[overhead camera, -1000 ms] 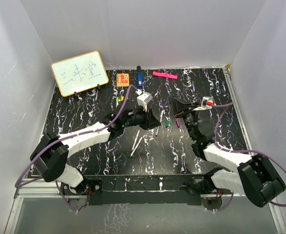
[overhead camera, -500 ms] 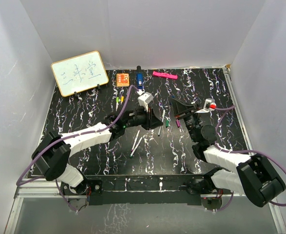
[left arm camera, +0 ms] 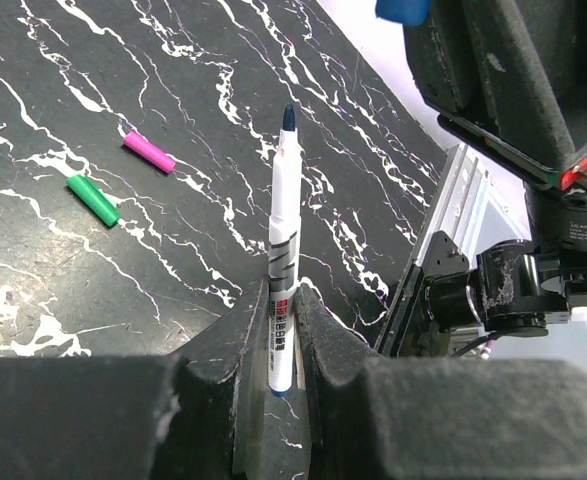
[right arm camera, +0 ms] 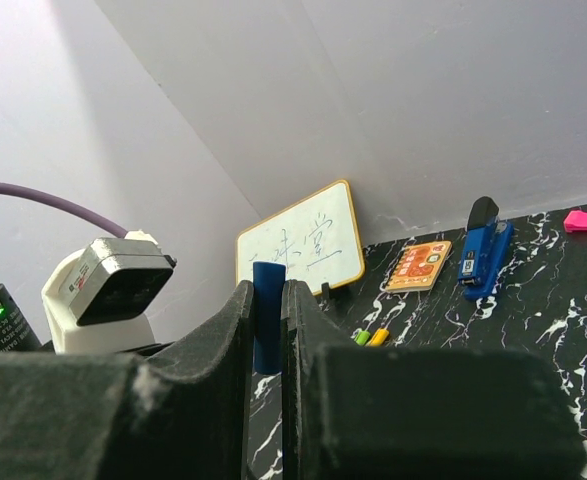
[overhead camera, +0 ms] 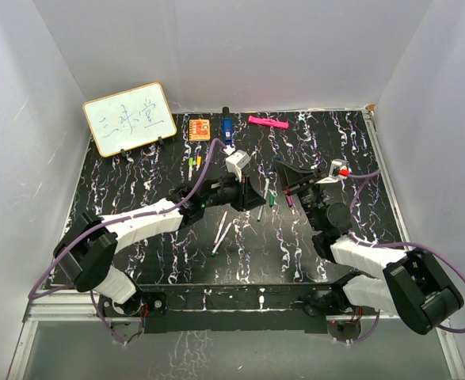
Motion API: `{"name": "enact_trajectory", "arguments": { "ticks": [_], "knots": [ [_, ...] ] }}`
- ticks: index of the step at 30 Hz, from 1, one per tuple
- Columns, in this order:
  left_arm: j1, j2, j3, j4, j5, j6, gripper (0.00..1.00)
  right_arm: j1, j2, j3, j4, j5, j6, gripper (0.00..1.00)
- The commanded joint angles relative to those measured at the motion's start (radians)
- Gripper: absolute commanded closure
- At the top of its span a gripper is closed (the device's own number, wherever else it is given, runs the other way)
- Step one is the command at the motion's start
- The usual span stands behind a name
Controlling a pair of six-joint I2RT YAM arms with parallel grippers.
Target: Insert the pens into the pen caps
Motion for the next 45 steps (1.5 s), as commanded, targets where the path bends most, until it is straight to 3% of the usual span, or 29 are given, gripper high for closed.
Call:
{"name": "enact_trajectory", "arguments": {
  "ticks": [1,45],
  "knots": [
    [-0.008,-0.009,0.04,0.047,0.036,-0.006,1.0,-0.003,0.007,0.0,0.062,-0.02,0.004,1.0],
    [-0.012,-0.031,0.056,0.039,0.024,-0.002,1.0,-0.001,0.049,-0.015,0.057,-0.051,0.015,1.0]
  ]
}}
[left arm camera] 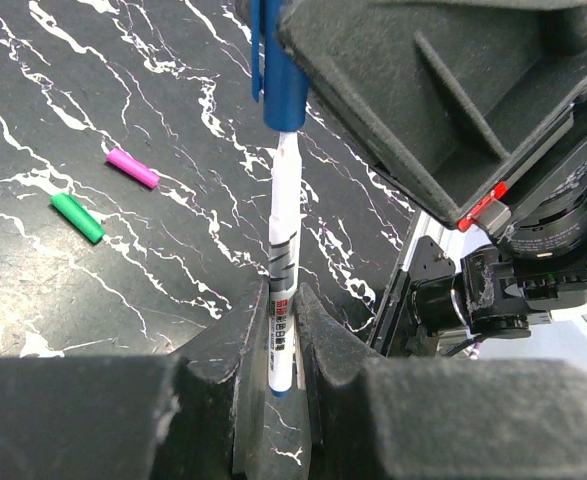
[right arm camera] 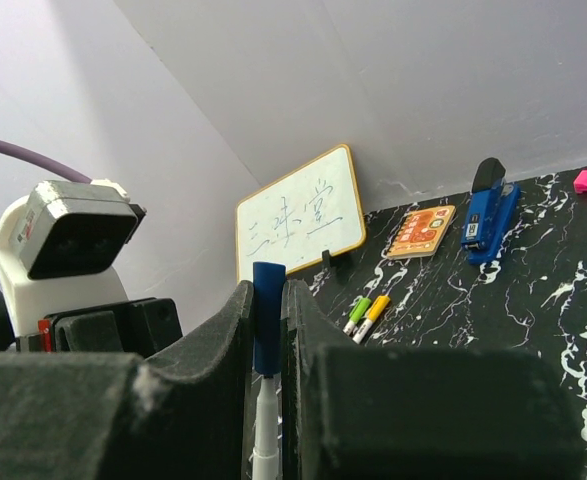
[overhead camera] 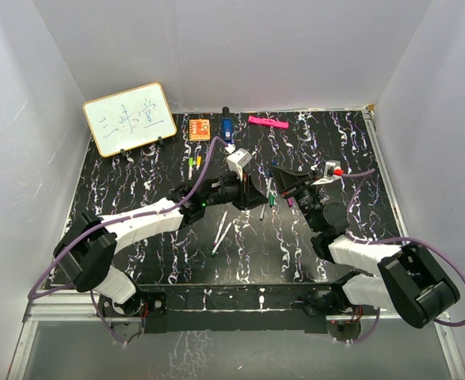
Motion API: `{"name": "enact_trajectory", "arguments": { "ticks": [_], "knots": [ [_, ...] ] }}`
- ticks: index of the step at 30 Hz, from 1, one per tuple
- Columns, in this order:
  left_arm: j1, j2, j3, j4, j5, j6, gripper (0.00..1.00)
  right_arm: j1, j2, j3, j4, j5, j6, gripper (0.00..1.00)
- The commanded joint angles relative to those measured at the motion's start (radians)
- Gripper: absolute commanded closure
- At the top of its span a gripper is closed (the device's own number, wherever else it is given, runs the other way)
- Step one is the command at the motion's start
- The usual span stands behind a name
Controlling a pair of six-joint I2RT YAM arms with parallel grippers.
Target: Insert the pens into the pen caps
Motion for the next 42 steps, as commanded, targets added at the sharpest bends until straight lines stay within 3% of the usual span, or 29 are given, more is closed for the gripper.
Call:
{"name": "enact_trajectory", "arguments": {
  "ticks": [1,30,42],
  "knots": [
    [-0.006,-0.031,0.042,0.025,0.006,0.005,1.0,-0.001,0.005,0.002,0.053,-0.011,-0.006,1.0],
    [-0.005,-0.033,0.052,0.077,-0.06,-0.022,1.0,-0.001,-0.017,-0.016,-0.031,-0.081,-0.001,1.0],
    [-0.006,-0.055,0.097,0.085,-0.161,0.01,1.0,-0.001,0.02,0.056,-0.231,-0.165,-0.042,1.0]
  ]
}}
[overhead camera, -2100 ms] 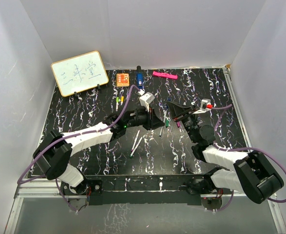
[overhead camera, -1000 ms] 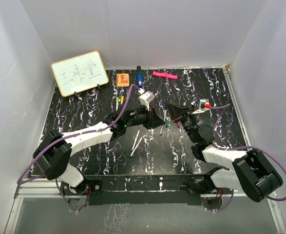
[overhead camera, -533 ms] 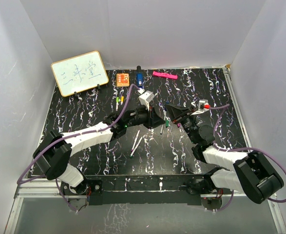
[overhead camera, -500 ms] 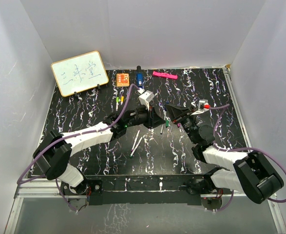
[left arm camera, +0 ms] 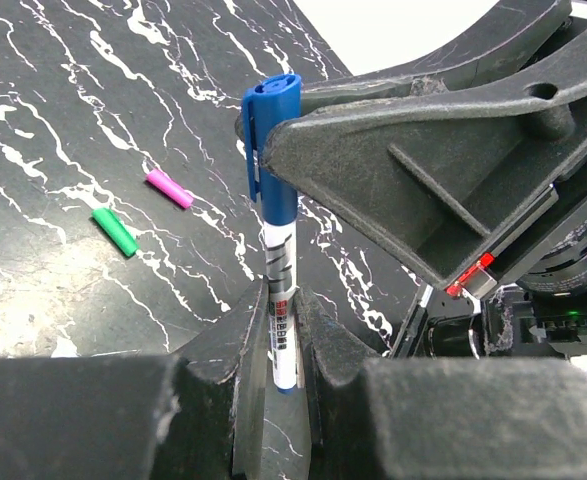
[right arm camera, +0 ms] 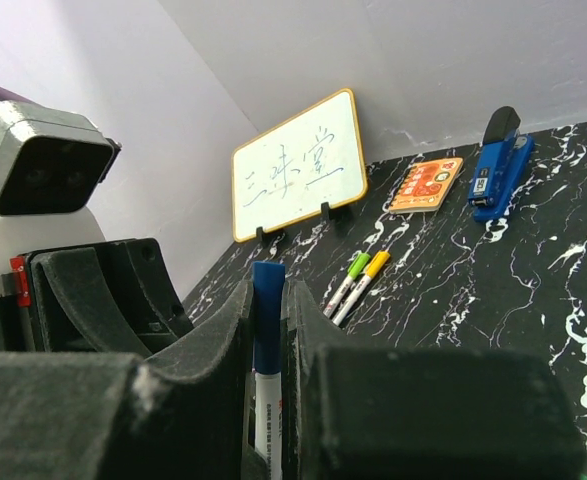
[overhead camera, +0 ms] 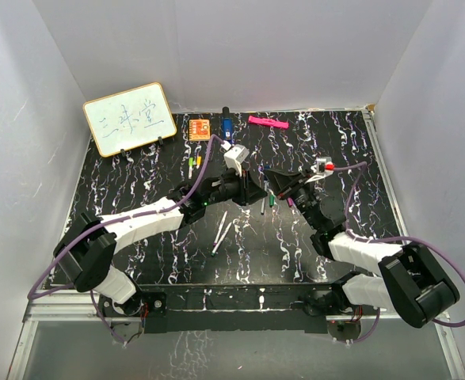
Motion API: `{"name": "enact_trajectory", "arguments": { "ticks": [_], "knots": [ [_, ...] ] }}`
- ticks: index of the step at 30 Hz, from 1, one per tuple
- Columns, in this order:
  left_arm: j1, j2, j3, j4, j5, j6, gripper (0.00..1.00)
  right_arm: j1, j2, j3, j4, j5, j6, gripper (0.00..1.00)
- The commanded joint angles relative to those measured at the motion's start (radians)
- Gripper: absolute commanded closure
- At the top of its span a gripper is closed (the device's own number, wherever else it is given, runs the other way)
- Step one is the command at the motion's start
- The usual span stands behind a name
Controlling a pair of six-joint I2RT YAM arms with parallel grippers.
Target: Insert the pens into the pen caps
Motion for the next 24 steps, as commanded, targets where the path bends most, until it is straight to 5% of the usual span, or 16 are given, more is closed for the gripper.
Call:
{"name": "enact_trajectory", "arguments": {
  "ticks": [1,24],
  "knots": [
    [-0.004,-0.055,0.087,0.076,-0.066,0.038,1.0,0.004,0.016,0.029,-0.124,-0.064,-0.039,1.0],
    [0.054,-0.06,0.119,0.117,-0.212,0.017,1.0,0.02,0.012,0.012,-0.206,-0.158,-0.068,1.0]
  ]
}}
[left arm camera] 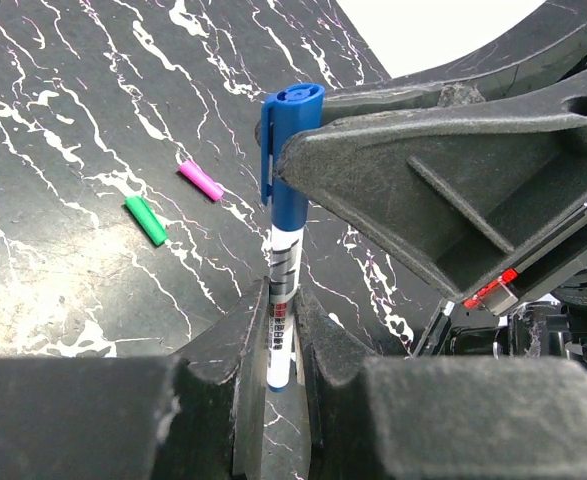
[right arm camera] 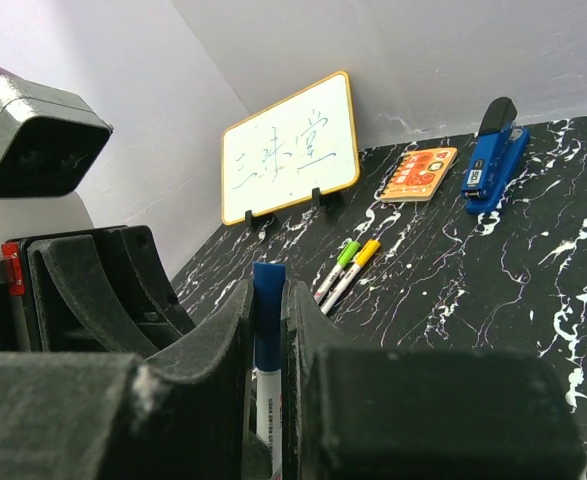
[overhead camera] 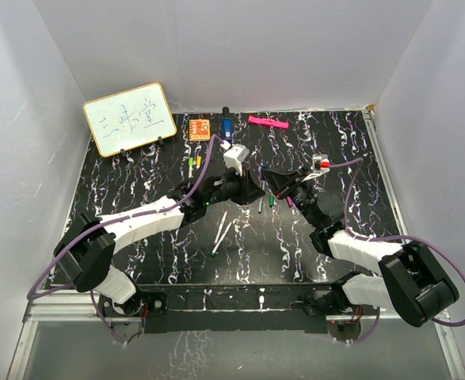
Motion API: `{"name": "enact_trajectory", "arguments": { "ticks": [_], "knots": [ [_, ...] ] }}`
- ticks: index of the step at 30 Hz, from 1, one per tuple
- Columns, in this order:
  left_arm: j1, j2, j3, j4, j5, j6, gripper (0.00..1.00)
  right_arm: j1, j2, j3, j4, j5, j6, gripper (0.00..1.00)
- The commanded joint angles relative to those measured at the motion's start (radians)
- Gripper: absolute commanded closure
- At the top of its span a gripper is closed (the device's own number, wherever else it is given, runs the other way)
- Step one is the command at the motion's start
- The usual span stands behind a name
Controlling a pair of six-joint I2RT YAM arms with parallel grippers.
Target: Insert the pens into the pen caps
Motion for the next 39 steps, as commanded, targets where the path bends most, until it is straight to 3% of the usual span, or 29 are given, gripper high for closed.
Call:
{"name": "enact_trajectory", "arguments": {
  "ticks": [1,24,33,39],
  "knots": [
    [0.057,-0.061,0.091,0.207,-0.121,-0.005,1.0,0.025,0.005,-0.024,-0.133,-0.125,-0.022,1.0],
    [0.136,-0.062,0.108,0.286,-0.024,-0.106,1.0,0.028,0.025,-0.064,-0.067,-0.286,-0.135,1.0],
    [0.14,-0.074,0.083,0.245,0.007,-0.1,1.0,0.028,-0.019,-0.045,-0.111,-0.118,-0.134,1.0],
    [0.14,-0.108,0.061,0.098,-0.052,-0.039,1.0,0.028,-0.012,0.035,-0.213,0.011,-0.123,1.0]
  ]
}}
